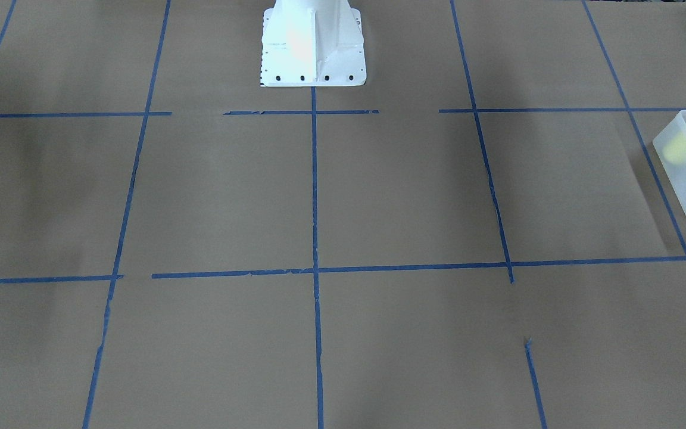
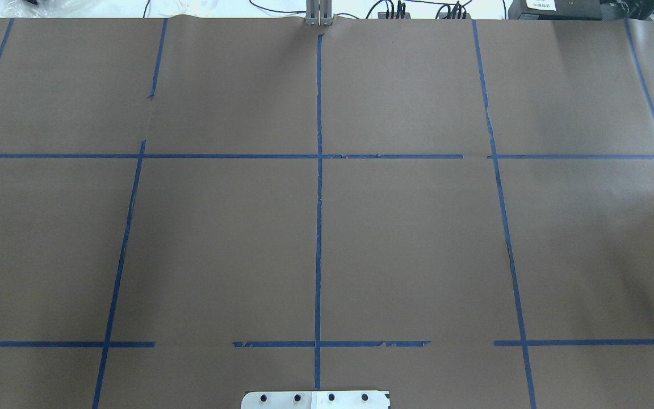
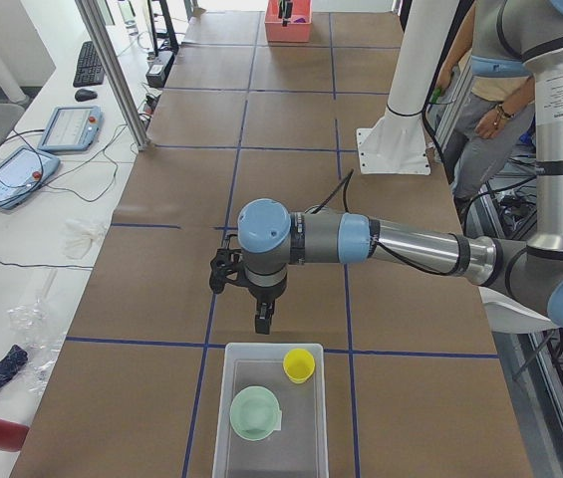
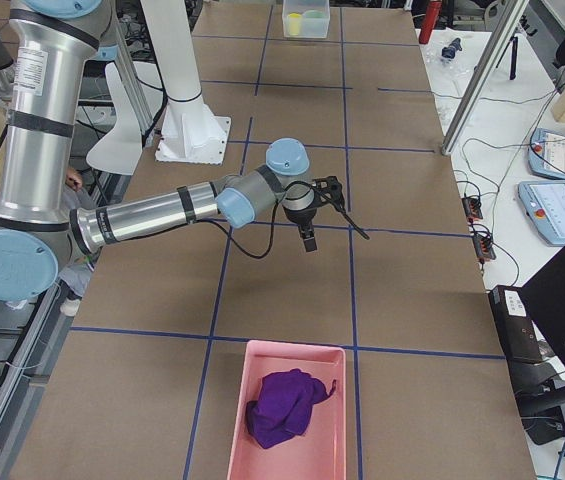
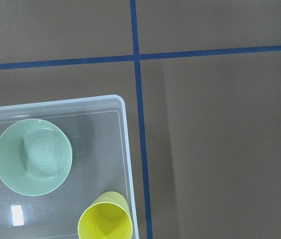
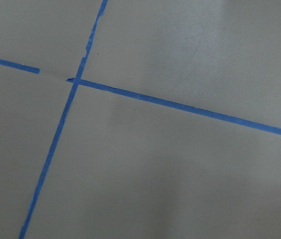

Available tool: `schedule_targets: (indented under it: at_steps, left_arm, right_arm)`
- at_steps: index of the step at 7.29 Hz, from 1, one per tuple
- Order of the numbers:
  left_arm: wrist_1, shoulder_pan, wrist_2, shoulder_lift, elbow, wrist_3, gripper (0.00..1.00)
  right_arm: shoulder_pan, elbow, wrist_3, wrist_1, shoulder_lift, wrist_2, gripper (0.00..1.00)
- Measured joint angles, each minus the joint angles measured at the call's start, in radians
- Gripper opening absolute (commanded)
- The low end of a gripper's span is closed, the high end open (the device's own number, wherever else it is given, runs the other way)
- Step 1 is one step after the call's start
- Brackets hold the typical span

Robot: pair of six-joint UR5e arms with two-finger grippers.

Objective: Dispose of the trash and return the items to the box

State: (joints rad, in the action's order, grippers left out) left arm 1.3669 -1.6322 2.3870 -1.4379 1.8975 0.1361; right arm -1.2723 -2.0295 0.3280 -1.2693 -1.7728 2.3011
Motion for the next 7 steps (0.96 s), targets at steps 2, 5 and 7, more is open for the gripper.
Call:
schedule_targets:
  at_steps: [2,5,7]
  left_arm:
    - [-0.004,-0.002,-0.002,-0.018,-0.012,-0.001,1.0]
    - [-0.003,-0.008,-0.002,-0.022,-0.012,-0.001,1.0]
    - [-0.002,-0.023,-0.003,-0.028,-0.007,0.0,1.0]
  right_arm:
    - [-0.175,0.026,-0.24,-0.208,-0.012,0.041,1.0]
    - [-0.32,0.098,-0.471,-0.369,-0.063,0.047,1.0]
    - [-0.346,0.133,-0.511,-0.371,-0.093,0.052,1.0]
